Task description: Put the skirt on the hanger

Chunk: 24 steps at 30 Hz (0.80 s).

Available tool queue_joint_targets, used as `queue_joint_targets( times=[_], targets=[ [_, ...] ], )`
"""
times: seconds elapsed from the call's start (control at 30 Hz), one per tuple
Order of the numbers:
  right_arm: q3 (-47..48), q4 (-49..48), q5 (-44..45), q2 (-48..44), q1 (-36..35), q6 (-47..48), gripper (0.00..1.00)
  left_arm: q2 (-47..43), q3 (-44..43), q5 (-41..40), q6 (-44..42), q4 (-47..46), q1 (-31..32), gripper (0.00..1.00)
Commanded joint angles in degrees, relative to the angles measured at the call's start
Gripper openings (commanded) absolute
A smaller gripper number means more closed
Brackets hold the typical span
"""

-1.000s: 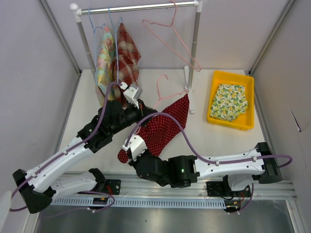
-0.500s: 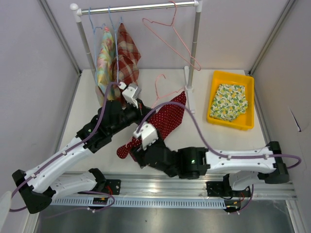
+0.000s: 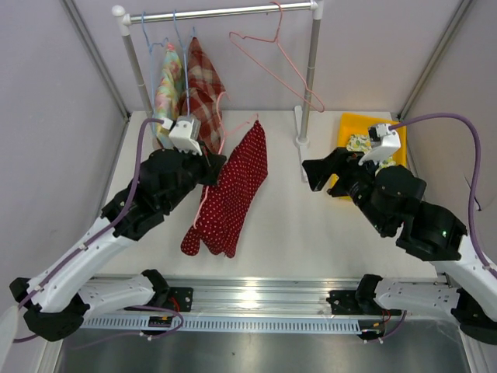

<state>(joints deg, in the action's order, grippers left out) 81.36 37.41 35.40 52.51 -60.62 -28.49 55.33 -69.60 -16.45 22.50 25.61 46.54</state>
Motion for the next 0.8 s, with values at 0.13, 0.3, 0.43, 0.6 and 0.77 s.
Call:
queue_joint_targets(
  times=[0.13, 0.3, 0.43, 0.6, 0.77],
  targets=[
    [2.22, 4.42, -14.47, 5.22, 9.71, -0.34, 0.8, 8.73, -16.14, -14.38, -0.7, -1.26, 0.21, 0.0],
    [3.36, 4.16, -23.52, 6.99, 15.08, 0.63, 0.79, 18.04, -25.32, -19.49, -3.86, -1.26, 0.21, 0.0],
    [4.59, 5.22, -28.44, 8.13, 18.78, 1.51, 0.79, 25.43, -35.33, -22.31, -6.68, -1.17, 0.04, 0.0],
    [4.86, 5.66, -31.79, 8.31, 22.3, 2.3, 0.79, 34.91, -47.98, -20.3, -8.26, -0.12, -3.3, 0.0],
    [3.98, 5.83, -33.28, 7.69, 24.49, 3.0, 0.79, 43.26, -62.02, -18.09, -7.04, 6.98, -7.77, 0.0]
  ],
)
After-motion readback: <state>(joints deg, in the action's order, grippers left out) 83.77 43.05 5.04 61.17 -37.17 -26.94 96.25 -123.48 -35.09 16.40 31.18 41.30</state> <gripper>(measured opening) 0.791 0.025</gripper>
